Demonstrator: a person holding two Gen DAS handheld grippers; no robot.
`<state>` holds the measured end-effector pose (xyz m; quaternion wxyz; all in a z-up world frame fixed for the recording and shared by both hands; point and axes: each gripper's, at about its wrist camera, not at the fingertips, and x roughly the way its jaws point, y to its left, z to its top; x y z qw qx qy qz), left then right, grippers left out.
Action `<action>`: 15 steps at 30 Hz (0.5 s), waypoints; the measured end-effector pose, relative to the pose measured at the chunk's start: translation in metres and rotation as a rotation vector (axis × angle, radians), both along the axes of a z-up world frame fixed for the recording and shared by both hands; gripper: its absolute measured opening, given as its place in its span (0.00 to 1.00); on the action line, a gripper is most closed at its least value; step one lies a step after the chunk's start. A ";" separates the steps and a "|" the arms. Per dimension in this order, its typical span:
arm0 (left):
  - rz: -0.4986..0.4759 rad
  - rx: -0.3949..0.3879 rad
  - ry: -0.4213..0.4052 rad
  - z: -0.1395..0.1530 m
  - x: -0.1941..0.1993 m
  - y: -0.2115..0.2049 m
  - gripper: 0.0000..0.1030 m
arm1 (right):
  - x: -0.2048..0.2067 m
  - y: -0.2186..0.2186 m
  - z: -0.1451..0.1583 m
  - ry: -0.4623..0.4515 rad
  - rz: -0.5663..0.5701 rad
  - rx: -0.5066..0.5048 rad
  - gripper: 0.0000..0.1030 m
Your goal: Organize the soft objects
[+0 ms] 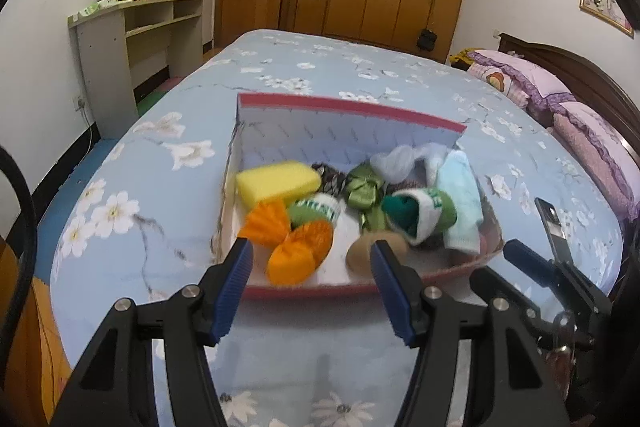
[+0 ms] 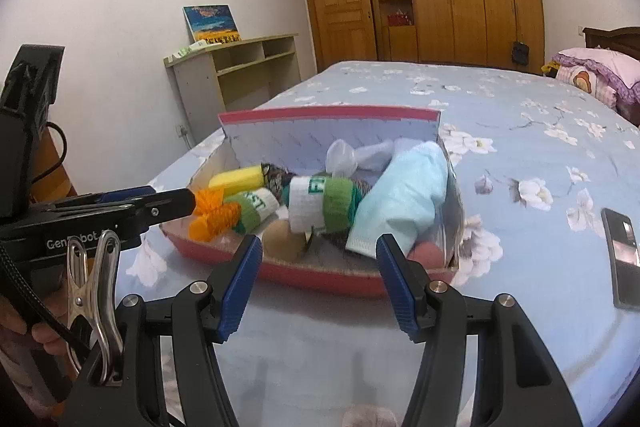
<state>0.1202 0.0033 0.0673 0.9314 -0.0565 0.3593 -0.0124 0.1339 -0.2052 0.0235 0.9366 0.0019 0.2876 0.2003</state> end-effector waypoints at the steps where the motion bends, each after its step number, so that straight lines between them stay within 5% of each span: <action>1: 0.001 0.002 0.002 -0.002 -0.002 0.000 0.62 | -0.002 0.000 -0.002 0.005 -0.002 -0.002 0.59; 15: 0.036 0.026 0.048 -0.043 -0.013 0.004 0.62 | -0.003 0.000 -0.031 0.095 -0.047 -0.024 0.59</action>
